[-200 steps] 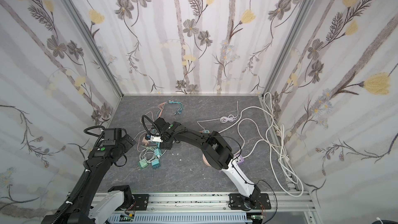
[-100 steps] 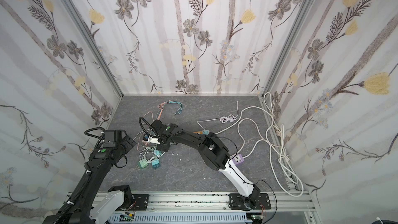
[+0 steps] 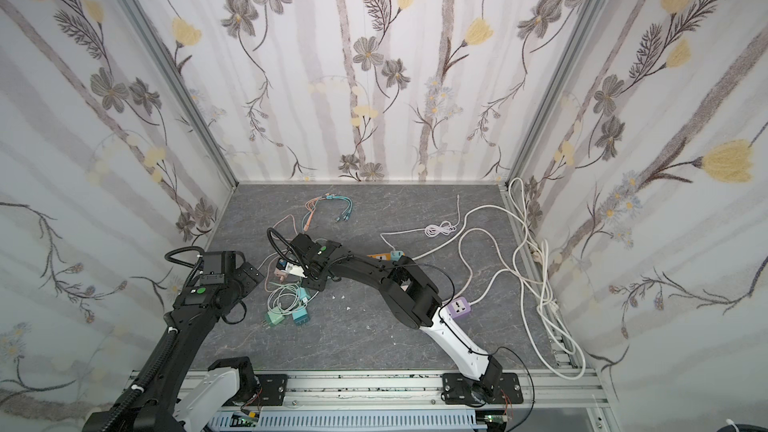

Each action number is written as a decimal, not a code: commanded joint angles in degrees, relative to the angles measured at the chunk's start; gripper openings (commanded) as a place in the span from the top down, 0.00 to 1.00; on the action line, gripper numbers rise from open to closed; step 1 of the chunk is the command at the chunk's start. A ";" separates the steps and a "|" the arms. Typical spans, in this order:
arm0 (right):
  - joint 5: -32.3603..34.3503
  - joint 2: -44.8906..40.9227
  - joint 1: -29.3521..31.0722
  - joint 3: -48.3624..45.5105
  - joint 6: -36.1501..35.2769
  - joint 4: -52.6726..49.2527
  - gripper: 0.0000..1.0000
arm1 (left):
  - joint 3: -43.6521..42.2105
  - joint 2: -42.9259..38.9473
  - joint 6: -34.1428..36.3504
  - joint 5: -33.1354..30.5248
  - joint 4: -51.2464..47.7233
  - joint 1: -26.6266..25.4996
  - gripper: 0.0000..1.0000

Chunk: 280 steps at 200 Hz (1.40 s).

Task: Insert the plug
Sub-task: 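Reach the right gripper over the charger pile and grasp a teal charger, then lift the teal charger with the right gripper toward the approaching left gripper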

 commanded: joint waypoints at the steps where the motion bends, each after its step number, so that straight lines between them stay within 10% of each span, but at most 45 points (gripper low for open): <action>1: -0.32 -0.04 -0.03 0.38 0.04 0.97 0.54 | -0.09 0.04 0.75 0.34 1.11 0.10 0.00; 117: -6.40 -26.50 -3.79 -25.49 0.04 32.84 0.70 | 7.79 0.19 7.22 28.74 7.42 -4.43 0.00; 227: -18.07 -32.83 -7.53 -40.95 9.41 59.54 0.69 | 18.11 5.71 11.05 40.25 3.65 -12.41 0.07; 280: -21.17 -33.52 -6.61 -42.43 -0.05 60.08 0.67 | 23.36 8.65 18.58 40.32 -4.32 -12.96 0.23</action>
